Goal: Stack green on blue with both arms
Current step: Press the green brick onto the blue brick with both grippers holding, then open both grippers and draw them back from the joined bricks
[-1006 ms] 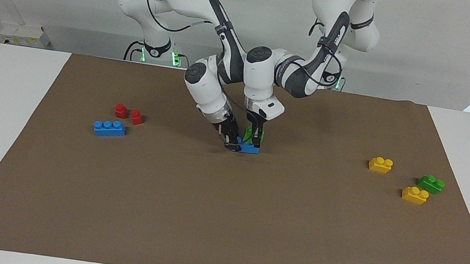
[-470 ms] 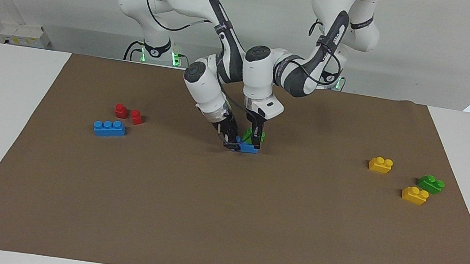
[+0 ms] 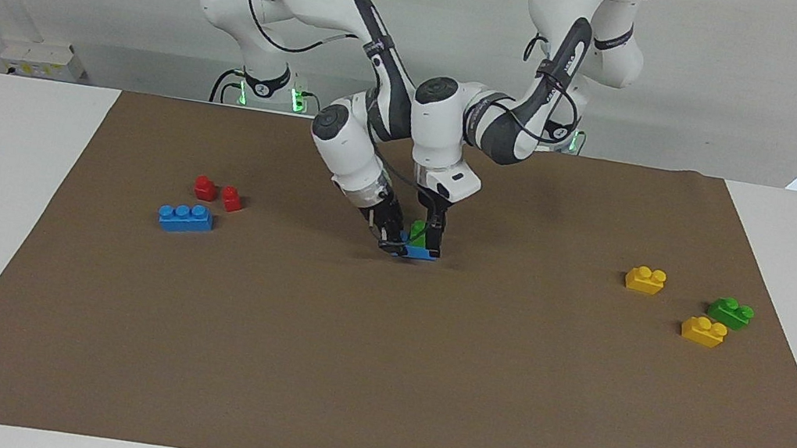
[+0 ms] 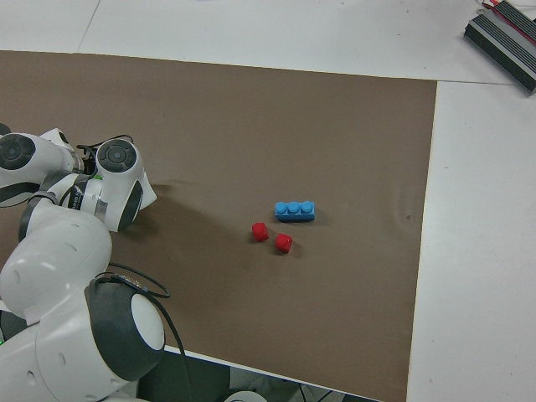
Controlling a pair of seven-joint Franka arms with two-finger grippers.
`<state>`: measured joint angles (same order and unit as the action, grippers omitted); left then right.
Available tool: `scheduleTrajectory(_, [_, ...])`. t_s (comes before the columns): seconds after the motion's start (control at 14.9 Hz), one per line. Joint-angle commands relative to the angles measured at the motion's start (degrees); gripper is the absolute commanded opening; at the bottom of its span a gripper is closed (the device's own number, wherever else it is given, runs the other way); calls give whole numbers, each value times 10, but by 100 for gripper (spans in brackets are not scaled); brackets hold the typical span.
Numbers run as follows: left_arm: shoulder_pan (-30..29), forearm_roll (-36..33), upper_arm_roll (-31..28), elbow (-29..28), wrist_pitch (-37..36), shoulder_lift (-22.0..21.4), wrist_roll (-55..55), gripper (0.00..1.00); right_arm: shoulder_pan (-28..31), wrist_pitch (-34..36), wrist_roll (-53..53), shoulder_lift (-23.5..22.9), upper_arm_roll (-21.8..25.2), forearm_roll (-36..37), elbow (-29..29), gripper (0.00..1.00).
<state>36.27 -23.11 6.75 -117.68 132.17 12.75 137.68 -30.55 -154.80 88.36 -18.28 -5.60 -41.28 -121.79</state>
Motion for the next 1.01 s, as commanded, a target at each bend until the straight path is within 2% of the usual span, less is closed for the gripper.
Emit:
scheduleTrajectory(0.0, [24, -23, 4, 5, -17, -2, 25, 100, 5, -5, -21, -24, 1, -12, -3, 66])
scheduleTrajectory(0.07, [22, -22, 4, 4, -17, -4, 24, 100, 4, -5, -20, -24, 0, -12, -1, 86])
scheduleTrajectory(0.13, [20, -22, 3, 5, -17, -4, 24, 100, 4, -2, -20, -24, 1, -12, 1, 98])
scheduleTrajectory(0.34, [-9, -22, 5, 4, -17, -18, -4, 100, 14, 29, -21, -24, 1, -12, 15, 98])
scheduleTrajectory(0.54, [-39, -21, 5, 4, -17, -26, -49, 100, 48, 78, -45, -14, 2, -6, 27, 99])
scheduleTrajectory(0.81, [-87, -16, 6, 7, -13, -26, -108, 100, 115, 171, -179, 15, 6, 8, 29, 99])
scheduleTrajectory(0.94, [-109, -13, 6, 9, -5, -26, -129, 100, 162, 222, -261, 32, 6, 48, 31, 100])
